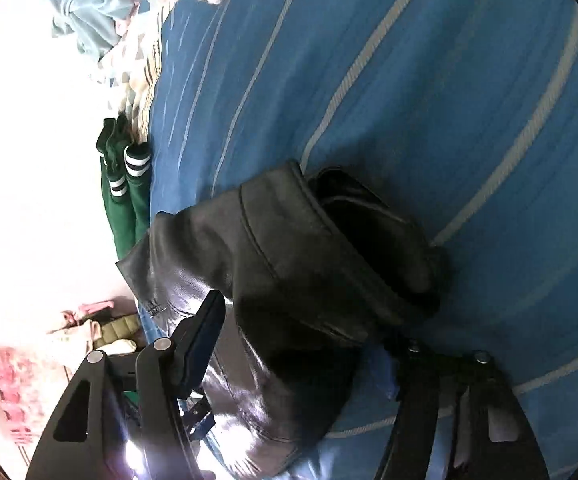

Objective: Fold large clothes

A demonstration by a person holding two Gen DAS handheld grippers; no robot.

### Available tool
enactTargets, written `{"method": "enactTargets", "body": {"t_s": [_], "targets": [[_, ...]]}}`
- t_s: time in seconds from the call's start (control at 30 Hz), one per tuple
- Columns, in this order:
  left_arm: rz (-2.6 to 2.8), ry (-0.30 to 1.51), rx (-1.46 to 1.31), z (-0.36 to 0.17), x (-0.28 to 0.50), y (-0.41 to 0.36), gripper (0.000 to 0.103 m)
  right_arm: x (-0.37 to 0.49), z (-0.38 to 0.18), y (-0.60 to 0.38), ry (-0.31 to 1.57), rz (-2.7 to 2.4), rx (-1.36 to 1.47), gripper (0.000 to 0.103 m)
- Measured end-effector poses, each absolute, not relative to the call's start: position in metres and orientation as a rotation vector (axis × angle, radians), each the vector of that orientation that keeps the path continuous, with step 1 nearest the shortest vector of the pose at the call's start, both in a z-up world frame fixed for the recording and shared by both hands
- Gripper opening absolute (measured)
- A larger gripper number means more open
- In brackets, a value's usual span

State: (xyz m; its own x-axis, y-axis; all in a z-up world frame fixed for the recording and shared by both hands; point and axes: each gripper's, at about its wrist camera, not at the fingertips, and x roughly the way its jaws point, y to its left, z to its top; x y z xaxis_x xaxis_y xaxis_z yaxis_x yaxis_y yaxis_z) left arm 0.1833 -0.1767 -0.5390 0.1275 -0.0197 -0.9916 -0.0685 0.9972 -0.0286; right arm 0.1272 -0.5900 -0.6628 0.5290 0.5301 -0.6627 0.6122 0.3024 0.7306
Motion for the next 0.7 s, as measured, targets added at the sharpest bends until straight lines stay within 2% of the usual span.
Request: {"method": "enactTargets", "body": {"t_s": [0.1, 0.27, 0.43, 0.47, 0.5, 0.53, 0.7], "targets": [[0.042, 1.457, -0.060, -0.540, 0.199, -0.183, 0.103, 0.116, -0.664, -0.587, 1.146, -0.081, 1.308, 0.068], [0.043, 1.459, -0.034, -0.540, 0.210, -0.189, 0.103, 0.126, -0.688, -0.598, 1.003, -0.004, 1.544, 0.070], [0.036, 1.438, -0.046, -0.550, 0.207, -0.192, 0.103, 0.165, -0.686, -0.583, 1.016, 0.047, 1.446, 0.070], [0.035, 1.432, -0.045, -0.552, 0.206, -0.193, 0.103, 0.169, -0.684, -0.582, 1.005, 0.053, 1.449, 0.064], [0.036, 1.427, -0.045, -0.553, 0.207, -0.193, 0.103, 0.169, -0.681, -0.581, 1.002, 0.051, 1.444, 0.051], [0.035, 1.422, -0.042, -0.557, 0.202, -0.191, 0.103, 0.167, -0.674, -0.580, 0.988, 0.064, 1.432, 0.024], [0.033, 1.434, -0.050, -0.565, 0.206, -0.191, 0.103, 0.185, -0.609, -0.555, 0.921, 0.164, 1.316, 0.021]]}}
